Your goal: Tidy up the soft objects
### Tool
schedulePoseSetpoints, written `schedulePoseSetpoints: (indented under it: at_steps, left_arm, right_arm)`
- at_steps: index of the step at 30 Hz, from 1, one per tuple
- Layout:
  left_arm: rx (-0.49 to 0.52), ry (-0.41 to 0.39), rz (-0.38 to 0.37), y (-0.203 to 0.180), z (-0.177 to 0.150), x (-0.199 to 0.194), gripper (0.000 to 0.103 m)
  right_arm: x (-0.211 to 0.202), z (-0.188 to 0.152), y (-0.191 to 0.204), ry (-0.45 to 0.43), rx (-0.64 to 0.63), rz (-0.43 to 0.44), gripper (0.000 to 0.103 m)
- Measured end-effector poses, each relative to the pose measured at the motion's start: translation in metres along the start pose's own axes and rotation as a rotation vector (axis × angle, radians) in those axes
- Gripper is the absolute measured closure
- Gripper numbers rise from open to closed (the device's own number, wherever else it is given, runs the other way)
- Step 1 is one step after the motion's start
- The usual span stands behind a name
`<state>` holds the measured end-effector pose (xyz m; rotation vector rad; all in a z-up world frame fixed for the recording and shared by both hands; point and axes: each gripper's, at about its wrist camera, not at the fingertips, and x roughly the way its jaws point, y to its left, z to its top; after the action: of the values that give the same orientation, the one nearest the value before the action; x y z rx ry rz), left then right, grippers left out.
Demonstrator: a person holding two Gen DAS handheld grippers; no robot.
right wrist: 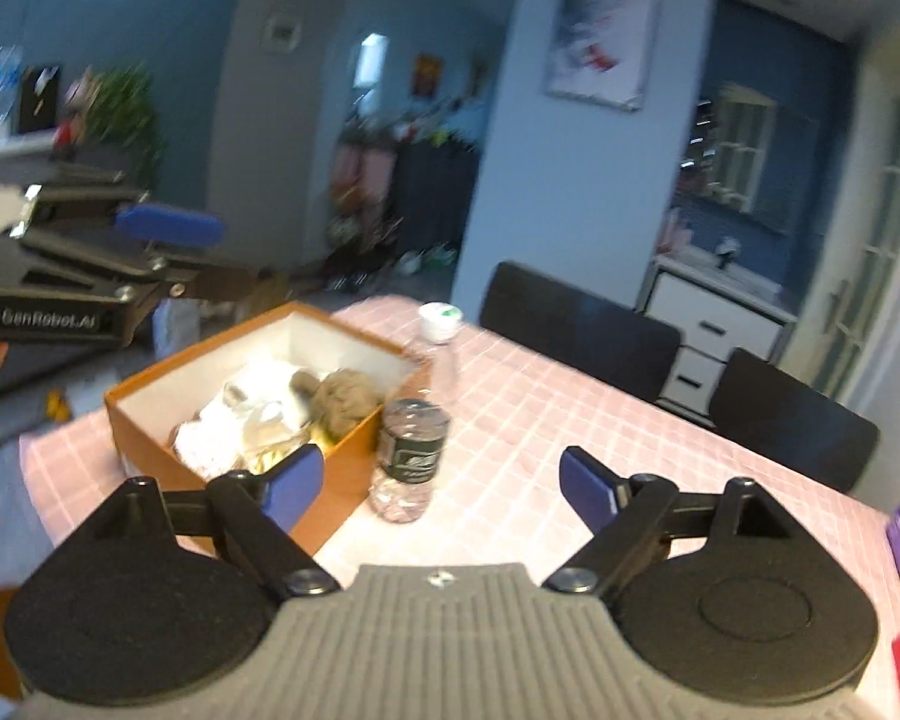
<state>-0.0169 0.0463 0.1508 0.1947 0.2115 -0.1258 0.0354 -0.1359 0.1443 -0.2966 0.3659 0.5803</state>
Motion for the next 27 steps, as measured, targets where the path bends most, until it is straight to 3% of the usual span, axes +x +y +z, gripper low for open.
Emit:
schedulePoseSetpoints:
  at_steps: [5, 11, 17, 22, 27]
  left_arm:
    - [-0.052, -0.048, 0.005, -0.021, -0.015, -0.006, 0.049]
    - [-0.138, -0.086, 0.083, -0.041, -0.039, -0.016, 0.049]
    - [-0.167, -0.094, 0.16, -0.058, -0.064, -0.019, 0.049]
    - [-0.223, -0.011, 0.162, -0.062, -0.076, -0.013, 0.048]
    - [-0.214, 0.028, 0.174, -0.065, -0.089, -0.014, 0.032]
  right_arm:
    - [-0.023, -0.03, -0.01, -0.105, 0.093, -0.103, 0.012]
    - [-0.024, -0.062, -0.011, -0.192, 0.234, -0.192, 0.006]
    - [-0.019, -0.092, -0.002, -0.217, 0.333, -0.263, 0.003]
    - [-0.006, -0.108, 0.01, -0.201, 0.325, -0.34, 0.003]
    - [0.007, -0.117, 0.001, -0.132, 0.357, -0.284, 0.003]
